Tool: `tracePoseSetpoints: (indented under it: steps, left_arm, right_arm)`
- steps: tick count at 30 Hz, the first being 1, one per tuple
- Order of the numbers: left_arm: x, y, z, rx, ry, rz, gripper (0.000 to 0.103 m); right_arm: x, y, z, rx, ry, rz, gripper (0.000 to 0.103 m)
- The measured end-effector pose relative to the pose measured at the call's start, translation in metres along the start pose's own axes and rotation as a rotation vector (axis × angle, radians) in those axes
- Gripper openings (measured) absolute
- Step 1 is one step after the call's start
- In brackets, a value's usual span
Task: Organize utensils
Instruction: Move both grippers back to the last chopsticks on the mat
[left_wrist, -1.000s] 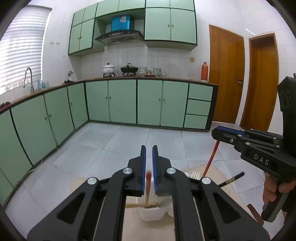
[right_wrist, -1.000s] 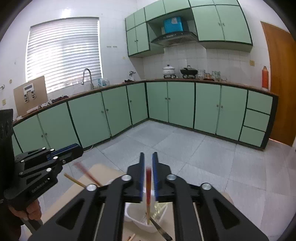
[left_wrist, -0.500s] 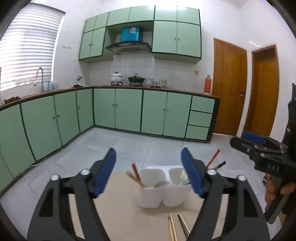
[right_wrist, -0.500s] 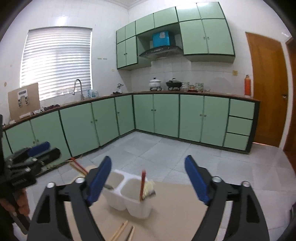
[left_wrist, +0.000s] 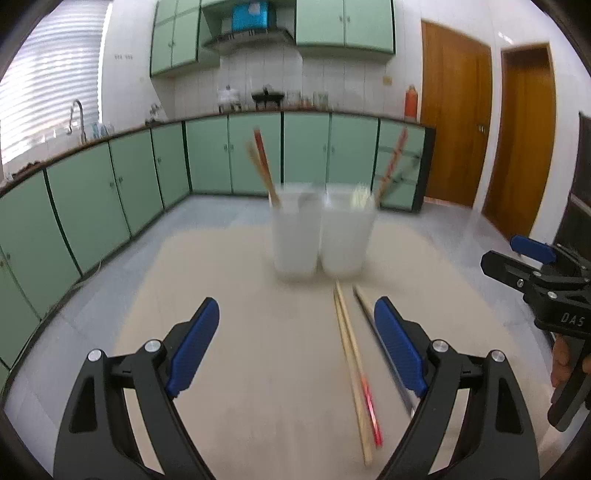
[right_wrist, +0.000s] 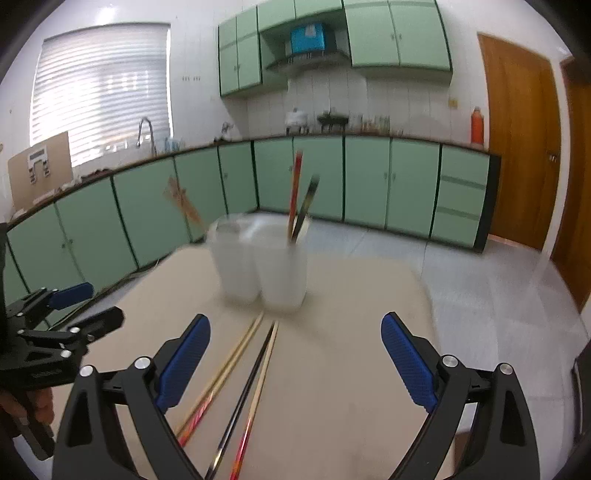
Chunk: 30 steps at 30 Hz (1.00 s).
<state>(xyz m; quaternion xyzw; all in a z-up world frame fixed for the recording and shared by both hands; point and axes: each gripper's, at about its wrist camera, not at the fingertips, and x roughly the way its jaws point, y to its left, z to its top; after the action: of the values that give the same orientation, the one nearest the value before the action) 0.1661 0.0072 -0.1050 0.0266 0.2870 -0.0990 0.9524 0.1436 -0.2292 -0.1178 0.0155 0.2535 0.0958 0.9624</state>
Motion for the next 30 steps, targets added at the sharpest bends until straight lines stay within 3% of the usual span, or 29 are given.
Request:
tracePoseSetpoints:
  steps: [7,13,21,30]
  left_arm:
    - [0.000,-0.009,-0.056,0.019,0.114,-0.014,0.083]
    - [-0.002,-0.010,-0.086,0.008,0.157,-0.022,0.083]
    - [0.000,-0.025,-0.099,0.016,0.187,-0.032,0.079]
    - [0.013,-0.030,-0.109,-0.041,0.232,-0.052,0.068]
  right_arm:
    - [-0.003,0.012,-0.056,-0.011,0.108,0.006,0.091]
    - [-0.006,0.023,-0.092,0.005,0.173,0.018,0.079]
    - [-0.005,0.036,-0.122,-0.003,0.221,0.023,0.055]
    - [0.002,0.041,-0.135,-0.001,0.240,0.012,0.040]
